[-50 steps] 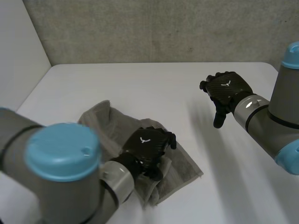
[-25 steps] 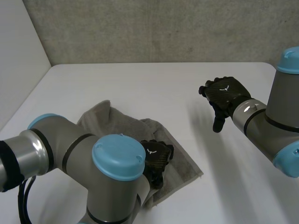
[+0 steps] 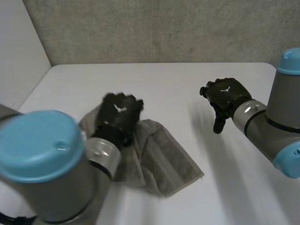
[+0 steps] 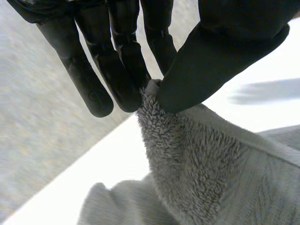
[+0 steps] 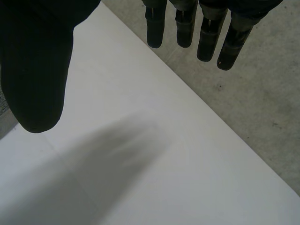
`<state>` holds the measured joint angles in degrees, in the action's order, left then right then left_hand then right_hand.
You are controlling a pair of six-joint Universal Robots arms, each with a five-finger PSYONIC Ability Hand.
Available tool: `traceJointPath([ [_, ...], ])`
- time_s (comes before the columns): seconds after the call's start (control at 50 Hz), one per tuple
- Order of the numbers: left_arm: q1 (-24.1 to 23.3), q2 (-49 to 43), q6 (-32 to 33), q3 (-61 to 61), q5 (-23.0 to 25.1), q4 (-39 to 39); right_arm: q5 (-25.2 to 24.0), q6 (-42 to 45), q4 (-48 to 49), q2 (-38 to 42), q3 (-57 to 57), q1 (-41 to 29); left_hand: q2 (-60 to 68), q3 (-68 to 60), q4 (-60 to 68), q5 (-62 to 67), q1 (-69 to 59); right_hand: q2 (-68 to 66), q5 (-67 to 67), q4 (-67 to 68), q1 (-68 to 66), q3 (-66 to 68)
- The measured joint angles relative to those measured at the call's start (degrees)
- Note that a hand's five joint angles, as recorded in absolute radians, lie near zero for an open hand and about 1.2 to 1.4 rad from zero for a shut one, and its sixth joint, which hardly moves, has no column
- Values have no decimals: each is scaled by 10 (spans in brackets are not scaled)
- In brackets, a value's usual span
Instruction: Fold the laundry
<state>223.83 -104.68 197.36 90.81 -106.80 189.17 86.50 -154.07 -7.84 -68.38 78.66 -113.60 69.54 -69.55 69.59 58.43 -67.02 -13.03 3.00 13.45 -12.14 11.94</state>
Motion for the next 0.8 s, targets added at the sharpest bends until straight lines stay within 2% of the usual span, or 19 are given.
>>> traceJointPath([
  [0.18, 68, 131, 59, 54, 55, -3, -5, -47, -26, -1, -5, -15, 0, -1, 1, 0, 0, 0, 0, 0, 0, 0],
  [0.24, 115, 189, 79, 82, 81, -3, -10, -69, -40, 0, -6, -29, 0, -1, 2, 2, 0, 0, 0, 0, 0, 0],
  [0.28, 125, 197, 81, 87, 85, -3, -12, -72, -42, 0, -5, -33, 0, -1, 2, 2, 0, 0, 0, 0, 0, 0],
  [0.32, 180, 226, 89, 114, 111, -4, -18, -80, -52, 0, -4, -50, 1, -1, 2, 2, 0, 0, 0, 0, 0, 0],
  [0.38, 233, 238, 91, 140, 143, -4, -24, -85, -63, -1, -2, -64, 1, -1, 2, 2, -1, 0, 0, 0, 0, 0],
  [0.44, 301, 242, 90, 177, 195, -3, -31, -104, -82, -1, -3, -89, 1, -1, 2, 2, -3, 0, 0, 0, 0, 0],
  [0.56, 382, 231, 87, 218, 261, 6, -31, -153, -98, 8, -10, -136, 2, -1, 2, 2, -3, 0, 0, 0, 0, 0],
  [0.68, 427, 214, 86, 228, 287, 14, -24, -195, -98, 39, -36, -170, 2, -1, 2, 2, -3, 0, 0, 0, 0, 0],
  [0.8, 438, 213, 85, 228, 290, 13, -17, -235, -96, 84, -57, -198, 2, -1, 2, 3, -3, 0, 0, 0, 0, 0],
])
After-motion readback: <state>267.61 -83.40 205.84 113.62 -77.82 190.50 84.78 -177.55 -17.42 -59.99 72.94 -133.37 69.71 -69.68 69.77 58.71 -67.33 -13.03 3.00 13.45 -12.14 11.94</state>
